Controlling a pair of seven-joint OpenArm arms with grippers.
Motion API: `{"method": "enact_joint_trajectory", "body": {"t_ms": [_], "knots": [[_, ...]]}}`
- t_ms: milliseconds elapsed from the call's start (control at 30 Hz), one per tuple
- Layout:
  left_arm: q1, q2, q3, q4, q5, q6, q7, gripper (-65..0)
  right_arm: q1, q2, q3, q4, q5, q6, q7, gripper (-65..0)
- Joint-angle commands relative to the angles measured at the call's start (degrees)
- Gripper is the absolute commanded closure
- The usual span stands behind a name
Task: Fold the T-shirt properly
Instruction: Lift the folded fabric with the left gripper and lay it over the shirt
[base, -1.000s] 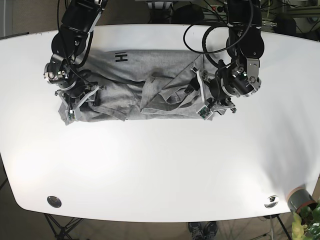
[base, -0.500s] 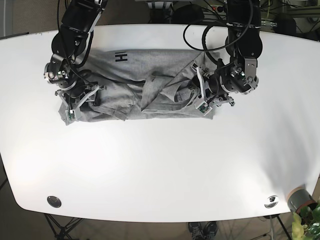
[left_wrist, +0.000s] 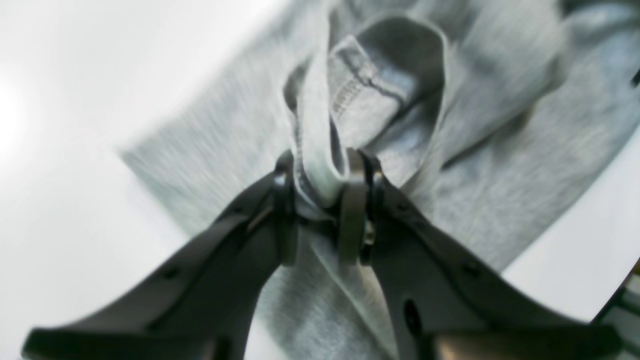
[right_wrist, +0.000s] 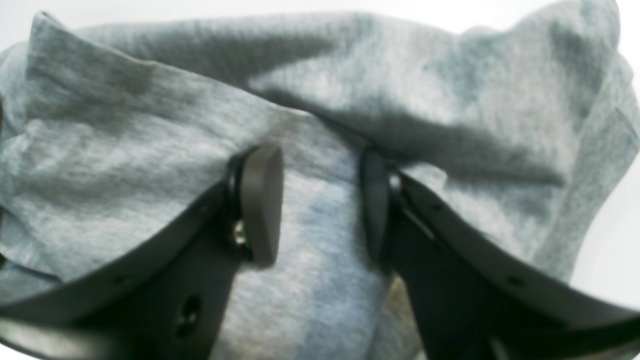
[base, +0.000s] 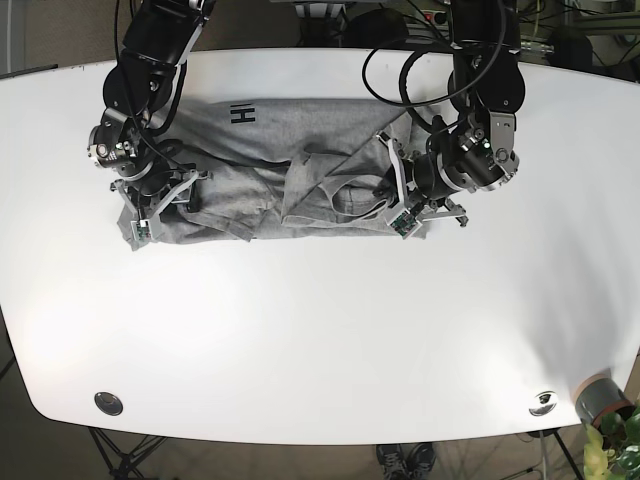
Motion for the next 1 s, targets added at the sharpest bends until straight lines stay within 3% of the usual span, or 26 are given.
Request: {"method": "enact_joint_trajectory", "body": {"t_ms": [0,267,433,967], "knots": [[-0.2,0.0,0.4,3.0,-0.7,-0.1,-1.0,-9.7,-0.1,-0.1,-0.1,0.2,-0.7,0.17,-2.2,-24.6],[0.0,0.0,8.0,3.6,-0.8,-0.1,-1.0,-9.6,-0.1,-0.1,-0.1,0.2,-0.7,0.17,-2.2,-24.6],[0.0,0.0,13.4,3.6,-3.5,-0.1,-1.0,-4.7,-0.1,-0.1,-0.1,0.2,-0.7,0.17,-2.2,-24.6],[-0.3,-0.4,31.4,3.5,-4.3,-0.1,-0.8,-5.0,-0.1,-0.1,-0.1,0.1,-0.7,0.17,-2.2,-24.6]]}}
